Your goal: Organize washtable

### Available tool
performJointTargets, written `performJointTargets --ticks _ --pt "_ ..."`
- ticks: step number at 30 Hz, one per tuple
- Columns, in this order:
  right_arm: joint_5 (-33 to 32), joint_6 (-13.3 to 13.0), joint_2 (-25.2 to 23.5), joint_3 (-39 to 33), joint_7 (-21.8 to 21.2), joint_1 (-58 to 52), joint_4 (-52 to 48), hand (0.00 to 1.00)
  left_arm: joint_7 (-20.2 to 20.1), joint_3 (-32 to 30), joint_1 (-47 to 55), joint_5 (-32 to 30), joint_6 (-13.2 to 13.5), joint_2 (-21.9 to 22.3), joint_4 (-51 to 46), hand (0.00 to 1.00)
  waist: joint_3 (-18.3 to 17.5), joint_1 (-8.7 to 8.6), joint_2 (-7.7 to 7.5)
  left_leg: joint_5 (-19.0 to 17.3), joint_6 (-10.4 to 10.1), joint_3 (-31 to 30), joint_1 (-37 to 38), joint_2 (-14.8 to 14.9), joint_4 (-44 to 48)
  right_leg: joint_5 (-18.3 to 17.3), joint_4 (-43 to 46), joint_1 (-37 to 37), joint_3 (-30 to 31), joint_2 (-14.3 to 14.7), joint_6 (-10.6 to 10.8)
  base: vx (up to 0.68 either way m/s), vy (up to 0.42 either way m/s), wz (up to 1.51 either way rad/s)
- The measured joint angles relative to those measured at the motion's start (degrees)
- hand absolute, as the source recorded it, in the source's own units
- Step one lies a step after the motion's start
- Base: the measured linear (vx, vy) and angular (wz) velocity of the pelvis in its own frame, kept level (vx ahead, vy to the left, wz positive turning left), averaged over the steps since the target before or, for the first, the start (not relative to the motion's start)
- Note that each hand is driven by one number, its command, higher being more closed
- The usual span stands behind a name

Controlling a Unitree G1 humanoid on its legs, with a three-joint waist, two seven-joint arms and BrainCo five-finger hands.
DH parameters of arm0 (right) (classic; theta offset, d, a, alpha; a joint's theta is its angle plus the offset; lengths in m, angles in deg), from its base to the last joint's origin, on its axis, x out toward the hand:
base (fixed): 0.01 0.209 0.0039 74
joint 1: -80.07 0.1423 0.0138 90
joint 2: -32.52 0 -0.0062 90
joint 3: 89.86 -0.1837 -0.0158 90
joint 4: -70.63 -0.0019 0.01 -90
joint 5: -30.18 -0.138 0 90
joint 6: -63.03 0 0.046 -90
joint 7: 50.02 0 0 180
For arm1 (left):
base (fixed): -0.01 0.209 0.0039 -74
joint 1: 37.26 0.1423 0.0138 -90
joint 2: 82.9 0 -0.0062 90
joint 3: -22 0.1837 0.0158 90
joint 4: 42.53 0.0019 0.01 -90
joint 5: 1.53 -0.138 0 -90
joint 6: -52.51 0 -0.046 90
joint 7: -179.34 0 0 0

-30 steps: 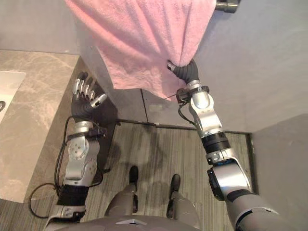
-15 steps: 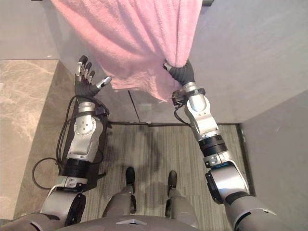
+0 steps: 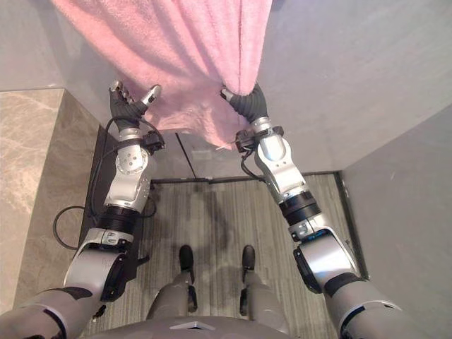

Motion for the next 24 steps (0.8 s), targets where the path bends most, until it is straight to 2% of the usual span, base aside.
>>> performJointTargets --ticks 2,3,7,15,24 --pt "-0.01 -0.27 -0.86 0.74 0.04 0.19 -0.04 1.00 -0.46 0.71 -2.25 0.00 -0.03 -0.74 0.40 1.00 0.01 -0.42 -1.12 0.00 0.00 0.51 -0.01 -0.04 0.00 0.16 0.06 -0.36 0.56 -0.02 0.03 0.00 0.010 -0.13" --pt "-0.02 -0.38 -1.61 0.98 0.10 0.37 -0.04 1.00 -0.66 0.83 -3.38 0.03 0.00 -0.75 0.40 1.00 -0.15 -1.21 -1.72 0.00 0.00 0.66 -0.03 -0.14 -0.01 0.27 0.05 -0.51 0.85 -0.11 0.12 0.00 0.013 -0.09" --pt "0.01 -0.49 -2.03 1.15 0.10 0.40 -0.06 1.00 -0.90 2.00 -4.08 -0.10 0.05 -0.52 0.38 1.00 -0.26 -2.13 -1.88 0.00 0.01 0.60 0.00 -0.33 -0.01 0.35 0.02 -0.53 0.99 -0.27 0.22 0.00 0.004 -0.02" --pt "0.23 -1.05 -1.97 0.90 -0.05 -0.13 -0.03 1.00 -1.21 1.83 -4.07 -4.13 0.01 -3.33 0.09 1.00 -0.25 -1.88 -1.86 0.01 0.02 -0.36 0.00 -0.35 -0.01 0.37 -0.08 -0.11 0.33 -0.30 0.18 0.00 0.001 0.04" --pt "0.70 -1.07 -1.83 -0.85 -0.85 2.84 6.08 1.00 -4.77 1.86 -4.14 -5.88 0.27 -4.46 0.85 1.00 -0.16 -1.33 -1.72 0.02 0.03 -0.78 -0.05 -0.54 -0.02 0.35 -0.03 0.06 0.01 -0.46 0.17 0.00 0.002 0.01"
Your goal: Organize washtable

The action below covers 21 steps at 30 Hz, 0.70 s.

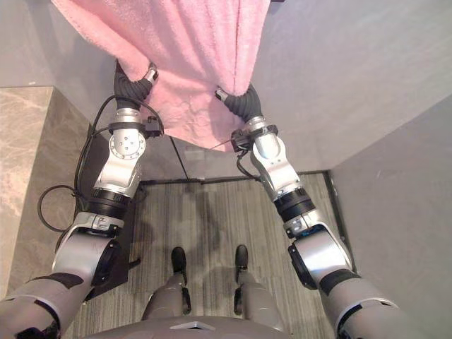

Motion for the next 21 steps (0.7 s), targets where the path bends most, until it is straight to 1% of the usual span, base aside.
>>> performJointTargets --ticks 4,8,11,13,16,17,18,21 --pt "-0.01 0.10 0.07 -0.45 0.00 1.81 2.69 1.00 -0.65 -0.01 -1.02 0.14 0.27 -0.01 1.88 1.00 0.11 0.16 0.17 0.00 0.00 0.02 -0.05 -0.02 0.00 -0.01 0.04 -0.01 0.00 0.01 -0.02 0.00 0.000 0.00" --pt "0.01 0.05 0.08 -1.17 0.01 3.43 4.68 1.00 -0.94 -0.05 -1.44 0.20 0.28 -0.02 1.92 1.00 0.54 0.44 0.84 0.00 0.00 0.19 -0.23 -0.07 0.00 -0.02 0.07 -0.21 0.05 0.01 -0.03 0.00 0.001 0.01" --pt "0.17 0.84 0.08 -2.01 0.02 5.84 7.47 1.00 -1.19 -0.05 -2.21 0.20 0.27 -0.01 2.23 1.00 0.67 0.68 1.03 0.02 0.02 0.29 -0.29 -0.09 0.00 -0.01 0.08 -0.32 0.11 0.04 -0.02 0.00 0.000 0.00" --pt "0.21 1.24 0.08 -2.34 0.03 6.37 7.53 1.00 -1.20 -0.05 -3.66 0.21 0.30 -0.01 3.81 1.00 0.76 0.87 1.17 0.07 0.09 0.30 -0.57 -0.13 0.00 -0.01 0.14 -0.63 0.11 0.06 -0.01 0.00 0.000 0.00" --pt "1.47 1.31 0.08 -2.93 0.03 7.51 9.28 1.00 -1.23 -0.07 -4.26 0.32 0.27 -0.01 4.20 1.00 0.96 0.99 1.49 0.09 0.11 0.26 -0.67 -0.17 0.00 0.00 0.17 -0.69 0.10 0.23 -0.01 0.00 0.000 0.00" --pt "1.79 1.33 0.08 -3.14 0.03 8.13 9.76 0.00 -1.23 -0.07 -4.33 0.32 0.27 -0.01 4.21 0.00 1.08 1.03 1.67 0.09 0.11 0.24 -0.68 -0.18 0.00 0.00 0.19 -0.68 0.09 0.22 -0.01 0.00 0.000 0.00" --pt "1.81 1.75 0.08 -4.36 0.07 9.15 11.15 0.00 -1.22 -0.43 -4.49 0.34 0.18 -0.01 4.37 0.00 1.36 1.22 2.11 0.11 0.14 0.22 -0.67 -0.20 0.00 0.00 0.23 -0.67 0.09 0.22 -0.02 0.00 0.000 0.00" --pt "1.81 2.17 0.08 -6.24 0.16 9.54 11.94 0.00 -1.21 -2.18 -4.56 0.34 0.09 -0.02 4.63 0.00 1.57 1.50 2.46 0.15 0.15 0.19 -0.67 -0.17 0.00 0.00 0.23 -0.67 0.08 0.27 -0.02 0.00 0.000 0.00"
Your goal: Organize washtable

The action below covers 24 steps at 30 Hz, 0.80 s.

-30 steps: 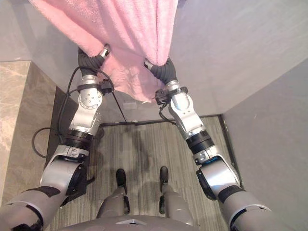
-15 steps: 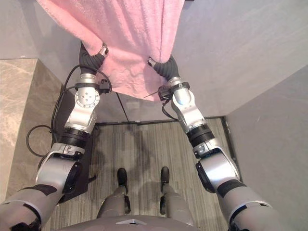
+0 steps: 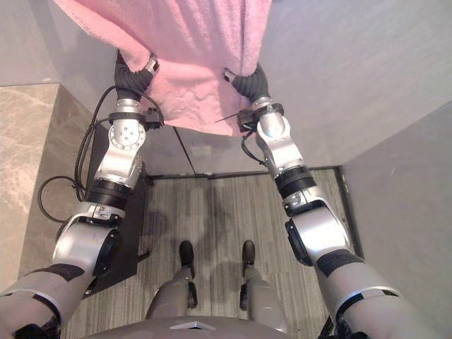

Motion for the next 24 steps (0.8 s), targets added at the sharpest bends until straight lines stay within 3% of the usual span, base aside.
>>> performJointTargets --ticks 7,11,14,17,24 --pt "-0.05 0.25 0.05 -2.77 1.91 -0.46 1.63 0.00 0.64 -3.90 -0.63 1.74 -0.19 -0.21 2.24 0.00 0.01 0.05 0.01 0.01 0.00 -0.08 -0.01 0.01 0.00 -0.02 0.03 -0.01 -0.08 -0.03 -0.02 0.00 0.000 0.00" --pt "-0.10 0.59 4.24 -6.70 5.19 -5.80 1.53 0.00 4.07 -10.23 0.35 4.66 -0.26 -2.64 3.46 0.00 0.01 0.09 0.01 0.01 0.00 -0.02 -0.03 0.01 0.00 -0.03 -0.01 -0.03 -0.16 -0.05 -0.01 0.00 0.000 0.00" --pt "-0.10 1.07 6.09 -8.75 6.01 -10.79 -1.55 0.00 4.61 -11.27 3.19 5.62 -0.18 -4.10 2.94 0.00 0.01 -0.08 0.02 0.00 0.00 -0.01 -0.03 0.07 0.00 -0.03 -0.15 -0.02 -0.17 -0.07 -0.01 0.00 0.000 0.00" --pt "-0.05 1.55 5.97 -9.26 5.86 -15.14 -6.63 0.00 4.41 -11.04 8.45 5.73 -0.05 -3.26 -1.18 0.00 0.02 -1.35 0.03 0.00 0.00 -0.26 -0.02 0.09 0.01 -0.02 -0.26 0.06 -0.29 -0.31 0.00 0.00 0.000 0.00" --pt "0.00 1.44 5.89 -9.41 4.32 -27.77 -18.12 0.00 2.35 -9.79 19.37 5.68 0.15 1.70 -8.62 0.00 -0.01 -1.64 0.08 0.00 0.00 -0.69 0.06 0.08 0.01 -0.07 -0.70 0.50 -0.67 -0.36 -0.04 0.00 -0.001 0.02"
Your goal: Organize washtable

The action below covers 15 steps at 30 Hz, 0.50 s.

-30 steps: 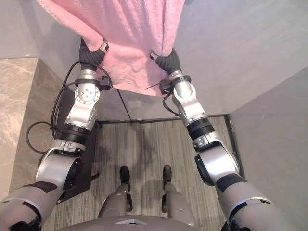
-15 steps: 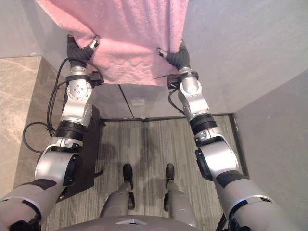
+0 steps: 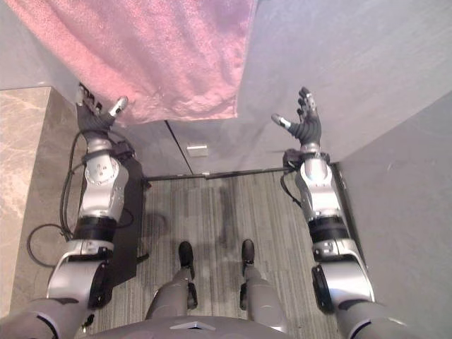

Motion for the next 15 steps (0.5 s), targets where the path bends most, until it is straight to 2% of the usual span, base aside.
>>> performJointTargets --ticks 4,9,11,15 --pt "1.17 -0.02 -0.74 -0.50 -0.70 -6.53 -4.69 0.00 -1.49 1.10 6.58 -0.12 -0.03 1.39 -3.18 0.00 -0.11 0.00 0.20 -0.01 0.00 -0.34 0.04 -0.02 0.00 -0.06 -0.02 0.20 -0.25 -0.03 -0.02 0.01 -0.001 0.04" --pt "2.98 -0.75 -1.76 -0.72 -2.93 -16.14 -14.97 0.00 -4.42 1.22 16.98 -0.29 -0.02 4.20 -11.55 0.00 -0.40 0.08 0.58 -0.05 0.00 -0.63 0.13 -0.07 0.00 -0.56 -0.03 0.49 -0.61 -0.08 -0.01 0.01 0.000 0.04" --pt "3.80 -1.66 -1.78 -0.47 -4.61 -21.63 -19.71 0.00 -6.03 1.22 23.94 -0.28 0.01 7.35 -17.74 0.00 -1.29 -0.01 2.00 -0.11 0.09 -1.12 0.06 -0.25 -0.01 -1.31 -0.03 0.91 -1.41 -0.33 0.17 0.02 0.012 0.17" --pt "3.42 -2.90 -1.70 2.77 -8.96 -28.62 -25.32 0.00 -10.43 4.31 35.04 -0.03 0.70 8.62 -29.05 0.00 -2.90 0.16 3.98 -0.30 0.02 -1.95 0.09 -0.27 -0.01 -2.09 -0.03 1.53 -2.52 -0.36 0.05 0.03 -0.002 0.16"
